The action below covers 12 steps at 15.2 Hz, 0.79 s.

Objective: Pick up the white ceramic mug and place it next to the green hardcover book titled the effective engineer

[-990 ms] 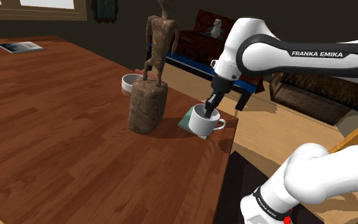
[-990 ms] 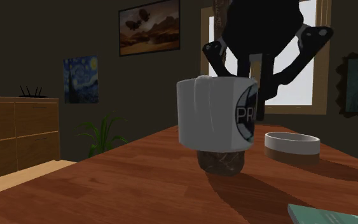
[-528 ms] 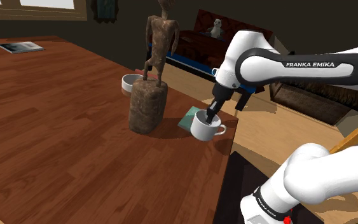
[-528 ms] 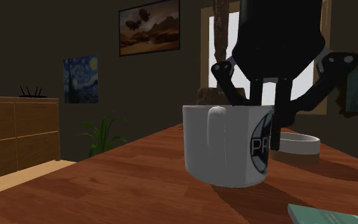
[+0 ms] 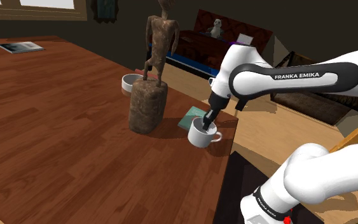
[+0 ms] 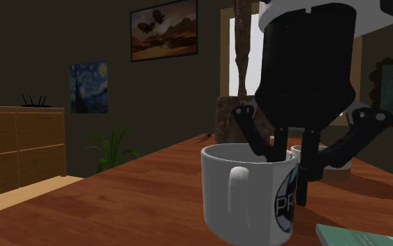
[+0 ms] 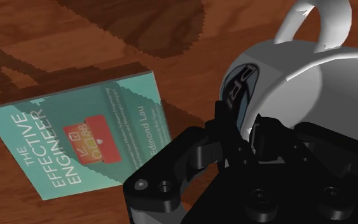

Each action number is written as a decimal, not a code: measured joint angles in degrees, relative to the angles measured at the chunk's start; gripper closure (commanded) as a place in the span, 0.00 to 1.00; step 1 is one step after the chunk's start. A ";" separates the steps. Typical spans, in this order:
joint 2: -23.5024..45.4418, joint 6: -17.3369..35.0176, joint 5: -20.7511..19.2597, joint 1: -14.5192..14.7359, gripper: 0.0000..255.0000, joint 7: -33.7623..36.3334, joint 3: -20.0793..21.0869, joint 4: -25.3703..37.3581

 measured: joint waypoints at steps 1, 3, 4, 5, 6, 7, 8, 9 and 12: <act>0.21 0.65 0.03 -0.01 1.00 -0.07 0.01 -0.43; 1.00 2.70 0.23 0.09 1.00 -0.09 0.23 -1.71; 1.36 3.66 0.25 0.05 1.00 -0.25 0.22 -2.32; 1.84 4.49 0.34 0.10 1.00 -0.19 0.35 -2.67; 2.19 5.40 0.41 0.12 1.00 -0.26 0.40 -3.22; 2.76 6.40 0.44 0.09 1.00 -0.36 0.43 -3.66; 3.33 7.43 0.58 0.20 1.00 -0.24 0.63 -4.10; 3.58 8.32 0.64 0.20 1.00 -0.36 0.64 -4.73; 5.85 11.86 0.82 0.19 1.00 -0.55 0.87 -6.05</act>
